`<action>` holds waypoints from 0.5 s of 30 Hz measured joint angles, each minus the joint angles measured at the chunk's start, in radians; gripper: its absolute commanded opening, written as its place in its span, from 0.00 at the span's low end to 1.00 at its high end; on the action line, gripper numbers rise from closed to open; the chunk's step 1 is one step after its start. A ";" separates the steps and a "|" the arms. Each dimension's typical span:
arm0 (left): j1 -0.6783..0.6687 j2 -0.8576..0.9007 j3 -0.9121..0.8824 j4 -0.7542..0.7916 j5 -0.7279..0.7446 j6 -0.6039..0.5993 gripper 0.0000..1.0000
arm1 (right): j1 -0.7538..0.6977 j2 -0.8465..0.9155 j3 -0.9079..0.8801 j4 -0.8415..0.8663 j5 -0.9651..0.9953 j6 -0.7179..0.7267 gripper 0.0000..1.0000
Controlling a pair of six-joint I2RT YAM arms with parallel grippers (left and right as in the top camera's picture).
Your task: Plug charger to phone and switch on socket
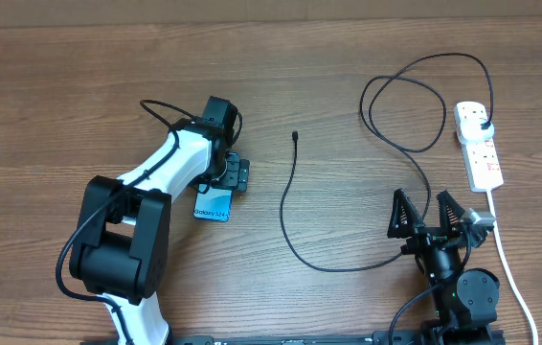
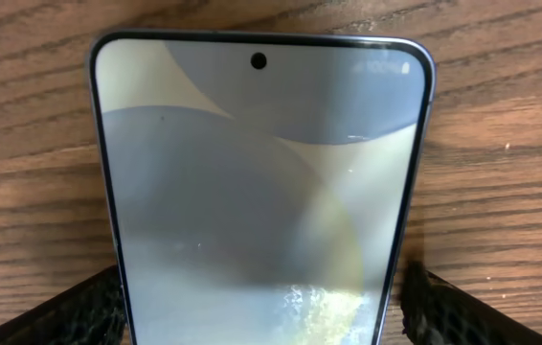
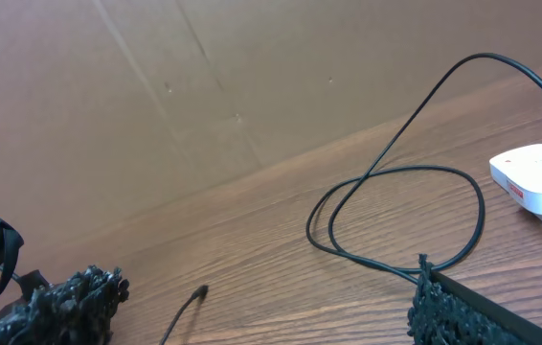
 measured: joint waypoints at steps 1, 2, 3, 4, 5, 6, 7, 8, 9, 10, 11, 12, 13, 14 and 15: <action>0.000 0.000 0.000 0.000 0.000 0.002 0.90 | 0.000 0.000 0.000 0.000 0.000 0.000 1.00; 0.000 0.000 0.000 0.001 0.000 0.002 0.90 | 0.000 0.000 0.000 0.000 0.000 0.000 1.00; 0.000 0.000 0.000 0.001 0.000 0.003 0.89 | 0.000 0.000 0.000 0.000 0.000 0.000 1.00; 0.000 0.000 0.000 0.002 0.000 0.003 0.89 | 0.000 0.000 0.000 0.000 0.000 0.000 1.00; 0.000 0.000 0.000 0.002 0.000 0.003 0.88 | 0.000 0.000 0.000 0.000 0.000 0.000 1.00; 0.000 0.000 0.000 0.002 0.001 0.003 0.88 | 0.000 0.000 0.000 0.000 0.000 0.000 1.00; 0.000 0.000 0.000 0.002 0.001 0.005 0.88 | 0.000 0.000 0.000 0.000 0.000 0.000 1.00; 0.000 0.000 0.000 0.002 0.002 0.005 0.88 | 0.000 0.000 0.000 0.000 0.000 0.000 1.00; 0.000 0.000 0.000 0.002 0.003 0.005 0.88 | 0.000 0.000 0.000 0.000 0.000 0.001 1.00; 0.000 0.000 0.000 0.002 0.003 0.005 0.88 | 0.000 0.000 0.000 0.000 0.000 0.000 1.00; 0.000 0.000 0.000 0.002 0.003 0.005 0.88 | 0.000 0.000 0.000 0.000 0.000 0.000 1.00; 0.000 0.000 0.000 0.002 0.003 0.006 0.88 | 0.000 0.000 0.000 0.000 0.000 0.001 1.00; 0.000 0.000 0.000 0.001 0.003 0.006 0.88 | 0.000 0.000 0.000 0.000 0.000 0.000 1.00; 0.000 0.000 0.000 0.001 0.003 0.006 0.88 | 0.000 0.000 0.000 0.000 0.000 0.000 1.00; 0.000 0.000 0.000 0.001 0.003 0.006 0.88 | 0.000 0.000 0.000 0.000 0.000 0.000 1.00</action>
